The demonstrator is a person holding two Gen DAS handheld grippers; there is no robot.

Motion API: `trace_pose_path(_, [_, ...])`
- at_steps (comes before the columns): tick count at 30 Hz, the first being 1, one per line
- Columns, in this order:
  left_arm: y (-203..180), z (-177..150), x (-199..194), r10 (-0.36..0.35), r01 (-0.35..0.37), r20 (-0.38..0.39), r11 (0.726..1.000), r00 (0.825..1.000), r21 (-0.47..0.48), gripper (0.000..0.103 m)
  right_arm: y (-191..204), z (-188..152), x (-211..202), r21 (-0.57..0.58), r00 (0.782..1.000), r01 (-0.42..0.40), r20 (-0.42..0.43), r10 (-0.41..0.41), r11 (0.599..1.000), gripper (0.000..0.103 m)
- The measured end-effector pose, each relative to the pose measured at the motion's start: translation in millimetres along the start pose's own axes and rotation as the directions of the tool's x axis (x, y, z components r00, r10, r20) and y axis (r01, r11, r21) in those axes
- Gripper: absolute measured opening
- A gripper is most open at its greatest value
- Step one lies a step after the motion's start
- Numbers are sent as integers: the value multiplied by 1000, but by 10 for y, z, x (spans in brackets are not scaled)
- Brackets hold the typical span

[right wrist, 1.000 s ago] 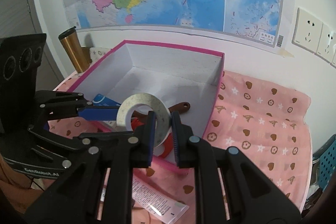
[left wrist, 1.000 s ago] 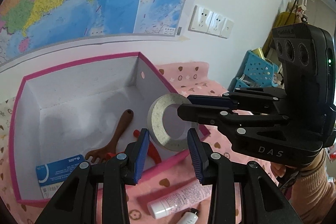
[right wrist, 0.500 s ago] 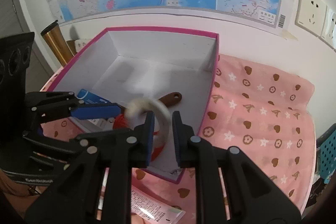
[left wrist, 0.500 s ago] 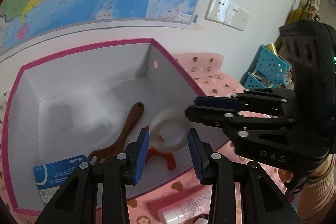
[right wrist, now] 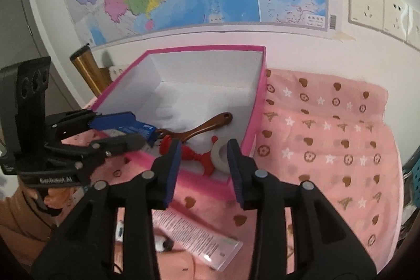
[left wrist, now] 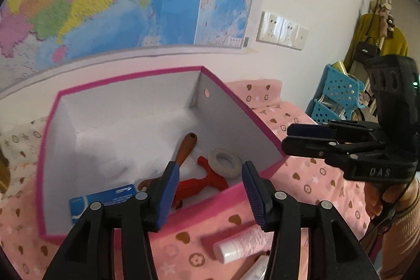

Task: Organize rigid objects
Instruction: 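Lower the tape roll into the magenta box and open the right gripper, then move the right gripper to the white-and-pink hand cream tube and grasp it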

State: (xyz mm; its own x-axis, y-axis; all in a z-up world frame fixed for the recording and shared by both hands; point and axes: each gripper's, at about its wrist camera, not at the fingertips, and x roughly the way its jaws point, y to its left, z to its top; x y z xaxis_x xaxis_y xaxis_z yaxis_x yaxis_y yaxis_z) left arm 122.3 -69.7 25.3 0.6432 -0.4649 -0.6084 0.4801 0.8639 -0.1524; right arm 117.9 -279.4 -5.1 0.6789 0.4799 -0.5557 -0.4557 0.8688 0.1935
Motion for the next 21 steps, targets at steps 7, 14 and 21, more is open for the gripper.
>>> trace_pose_path(7, [-82, -226, -303, -10, 9, 46, 999, 999, 35, 60, -38, -349, -187, 90, 999, -52, 17, 51, 995, 45])
trace_pose_path(14, [-126, -545, -303, -25, 25, -6, 999, 1000, 36, 60, -150, -791, -138, 185, 998, -37, -48, 47, 982, 46])
trace_pose_path(21, [-68, -777, -97, -33, 31, -89, 999, 995, -21, 60, -286, -1092, -31, 266, 994, -7, -105, 36, 964, 46])
